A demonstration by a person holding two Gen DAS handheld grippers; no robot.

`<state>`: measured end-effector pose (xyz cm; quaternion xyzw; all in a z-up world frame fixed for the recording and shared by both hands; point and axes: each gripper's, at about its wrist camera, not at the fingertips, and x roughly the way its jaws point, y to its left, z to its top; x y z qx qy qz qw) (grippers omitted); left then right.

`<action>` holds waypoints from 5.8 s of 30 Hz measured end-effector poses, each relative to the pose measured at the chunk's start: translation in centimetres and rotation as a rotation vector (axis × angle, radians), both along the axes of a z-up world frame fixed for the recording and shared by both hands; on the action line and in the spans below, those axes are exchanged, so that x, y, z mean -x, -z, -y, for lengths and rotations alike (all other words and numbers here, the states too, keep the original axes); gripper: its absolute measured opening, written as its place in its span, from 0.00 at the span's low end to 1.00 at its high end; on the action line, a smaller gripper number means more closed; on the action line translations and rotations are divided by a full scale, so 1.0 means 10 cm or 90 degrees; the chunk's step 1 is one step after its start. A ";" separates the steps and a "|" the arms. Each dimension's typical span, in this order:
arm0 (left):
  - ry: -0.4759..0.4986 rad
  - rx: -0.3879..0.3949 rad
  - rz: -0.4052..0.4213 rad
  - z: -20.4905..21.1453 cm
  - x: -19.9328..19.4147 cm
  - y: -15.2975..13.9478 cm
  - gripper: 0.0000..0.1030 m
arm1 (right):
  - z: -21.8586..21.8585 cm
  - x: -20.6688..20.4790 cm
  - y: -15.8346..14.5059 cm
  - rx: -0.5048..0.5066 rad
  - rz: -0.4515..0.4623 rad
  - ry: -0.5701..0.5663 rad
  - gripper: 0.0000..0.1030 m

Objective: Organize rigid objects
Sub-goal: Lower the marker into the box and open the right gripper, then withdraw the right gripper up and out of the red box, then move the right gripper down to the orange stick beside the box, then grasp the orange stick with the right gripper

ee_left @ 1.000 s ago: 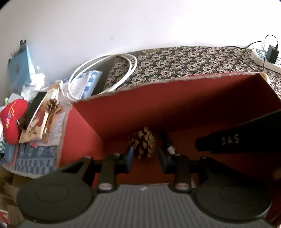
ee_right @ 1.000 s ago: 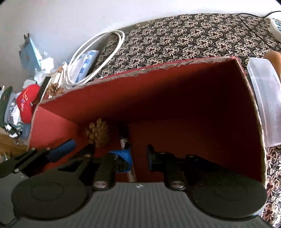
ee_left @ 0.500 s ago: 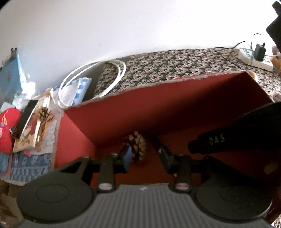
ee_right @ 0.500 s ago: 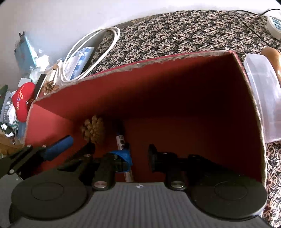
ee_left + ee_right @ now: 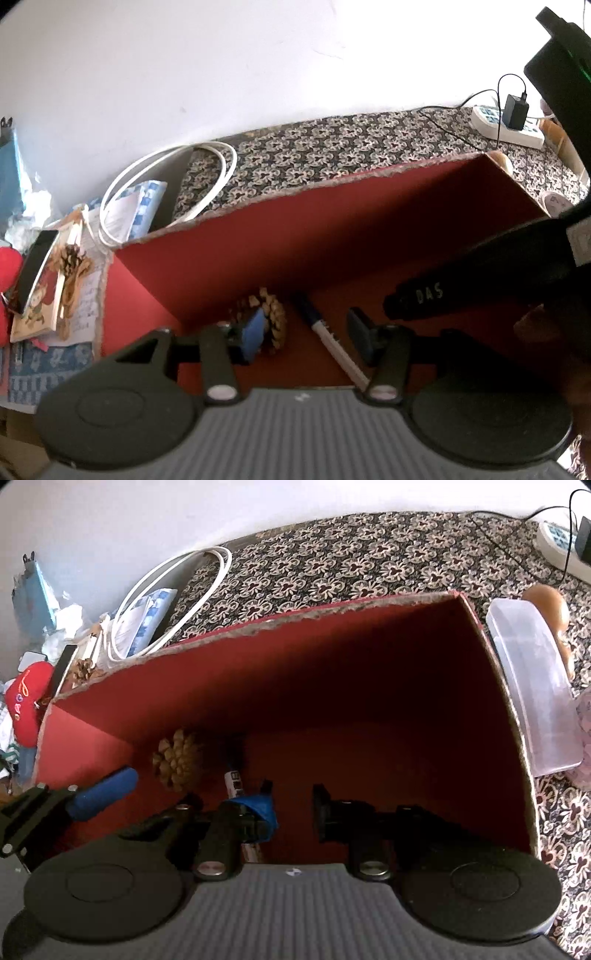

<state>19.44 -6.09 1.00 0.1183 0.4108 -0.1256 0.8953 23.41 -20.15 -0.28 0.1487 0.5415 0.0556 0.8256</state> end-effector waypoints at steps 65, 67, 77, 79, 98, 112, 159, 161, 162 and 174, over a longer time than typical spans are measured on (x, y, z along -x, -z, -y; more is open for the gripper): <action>-0.111 0.003 0.063 -0.34 1.59 -0.63 0.73 | -0.09 1.87 -0.74 0.032 0.330 0.081 0.08; -0.110 0.007 0.060 -0.36 1.66 -0.61 0.75 | -0.09 1.92 -0.74 0.036 0.330 0.077 0.08; -0.097 0.015 0.023 -0.35 1.78 -0.42 0.76 | -0.14 2.14 -0.65 0.050 0.334 0.050 0.08; -0.091 0.023 0.008 -0.35 1.79 -0.35 0.76 | -0.17 2.20 -0.62 0.059 0.338 0.041 0.08; 0.013 0.142 -0.123 -0.50 2.01 0.38 0.82 | 0.04 2.54 0.02 0.014 0.207 -0.011 0.08; 0.182 0.065 -0.092 -0.20 1.66 0.60 0.82 | 0.14 2.25 0.13 -0.121 0.135 0.006 0.08; 0.110 0.128 -0.118 -0.30 1.45 0.66 0.19 | -0.20 1.51 0.62 -0.263 0.026 -0.036 0.01; 0.100 0.143 -0.126 -0.39 1.42 0.66 0.19 | -0.18 1.52 0.61 -0.259 0.028 -0.049 0.01; 0.099 0.146 -0.128 -0.40 1.41 0.67 0.18 | -0.19 1.52 0.60 -0.256 0.030 -0.054 0.01; 0.140 0.147 -0.106 -0.41 1.71 0.38 0.18 | -0.12 1.76 0.45 -0.280 0.041 -0.050 0.00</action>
